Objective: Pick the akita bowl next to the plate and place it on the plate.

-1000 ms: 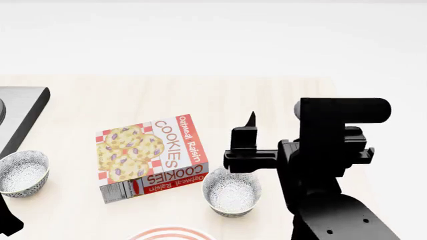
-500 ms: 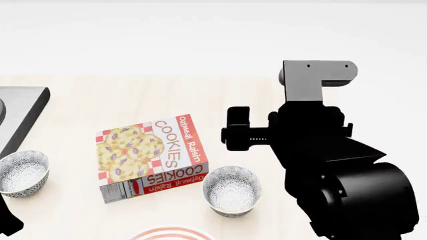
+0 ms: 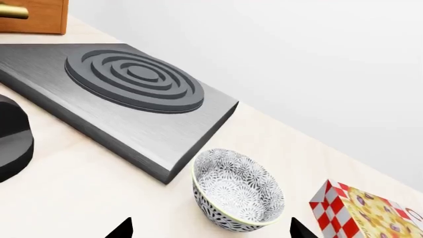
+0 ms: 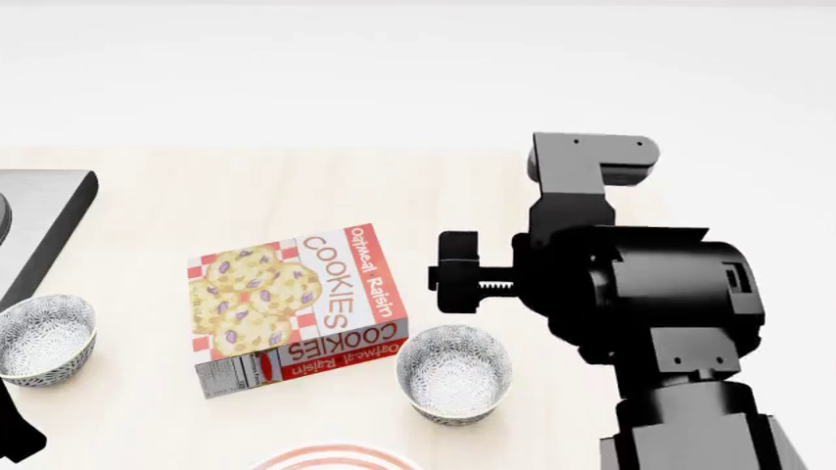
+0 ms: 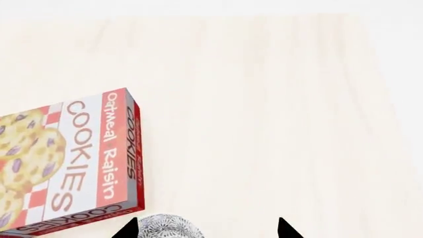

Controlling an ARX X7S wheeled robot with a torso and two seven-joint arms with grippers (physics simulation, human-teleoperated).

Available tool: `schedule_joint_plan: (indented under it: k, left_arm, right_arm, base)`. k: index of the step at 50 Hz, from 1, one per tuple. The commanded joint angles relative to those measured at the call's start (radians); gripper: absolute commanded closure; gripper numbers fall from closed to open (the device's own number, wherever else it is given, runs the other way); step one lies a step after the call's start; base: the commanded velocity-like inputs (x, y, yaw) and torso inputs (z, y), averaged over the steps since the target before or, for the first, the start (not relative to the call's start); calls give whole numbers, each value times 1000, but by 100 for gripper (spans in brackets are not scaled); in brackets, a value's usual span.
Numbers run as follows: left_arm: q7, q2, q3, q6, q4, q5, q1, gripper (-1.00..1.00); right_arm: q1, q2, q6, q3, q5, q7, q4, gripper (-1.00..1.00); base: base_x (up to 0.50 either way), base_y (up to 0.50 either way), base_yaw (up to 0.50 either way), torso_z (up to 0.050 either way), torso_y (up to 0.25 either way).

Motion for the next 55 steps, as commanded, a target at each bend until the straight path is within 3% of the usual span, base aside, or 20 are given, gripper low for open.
schedule_joint_plan:
  k: [1,12,37,55]
  left_arm:
    - [0,-2,3,4,-2,-5,0,-100]
    - [-5,-5,6,3,1,-8,2,-100]
    - [-12,-10,16,6,2,-11,2,-100]
    - [-13,-14,21,10,-2,-15,2,-100]
  right_arm:
    - [116,-47,-111,-39,-39,-106,335,-100]
    - [164,-83,-165,-63,-88,-162,485,-100]
    - [112,-116,-146,192,-385,-195,488,-100]
    - [94,-130,-147,313,-485,-193,488,-100]
  base:
    - [0,0,0,0,0]
    - [0,0,0,0,0]
    - [0,0,0,0,0]
    - [0,0,0,0,0]
